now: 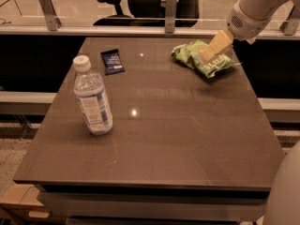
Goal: Move green jalapeno chip bag near blue plastic bottle
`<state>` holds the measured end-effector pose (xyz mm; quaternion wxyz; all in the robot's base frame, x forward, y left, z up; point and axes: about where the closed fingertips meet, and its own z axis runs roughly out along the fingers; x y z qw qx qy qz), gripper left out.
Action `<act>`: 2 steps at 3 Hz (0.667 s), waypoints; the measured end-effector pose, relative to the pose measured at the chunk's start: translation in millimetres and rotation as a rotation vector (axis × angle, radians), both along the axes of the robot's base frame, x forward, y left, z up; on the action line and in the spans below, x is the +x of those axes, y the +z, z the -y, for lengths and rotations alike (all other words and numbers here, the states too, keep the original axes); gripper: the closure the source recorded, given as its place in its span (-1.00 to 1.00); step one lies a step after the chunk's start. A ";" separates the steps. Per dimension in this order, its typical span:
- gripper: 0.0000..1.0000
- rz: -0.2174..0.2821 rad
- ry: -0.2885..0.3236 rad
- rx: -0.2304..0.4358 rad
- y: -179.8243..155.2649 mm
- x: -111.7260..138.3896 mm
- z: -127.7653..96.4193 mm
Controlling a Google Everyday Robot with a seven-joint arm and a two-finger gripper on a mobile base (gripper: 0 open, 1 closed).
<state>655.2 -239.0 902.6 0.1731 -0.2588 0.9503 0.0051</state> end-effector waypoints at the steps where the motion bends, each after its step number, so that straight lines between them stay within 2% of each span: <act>1: -1.00 -0.055 -0.176 0.021 -29.3 20.9 4.6; 2: -1.00 -0.078 -0.250 0.014 -47.7 43.3 2.0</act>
Offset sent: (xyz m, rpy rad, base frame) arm 0.0733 -0.0010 -0.0603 0.0012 0.0973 -0.3307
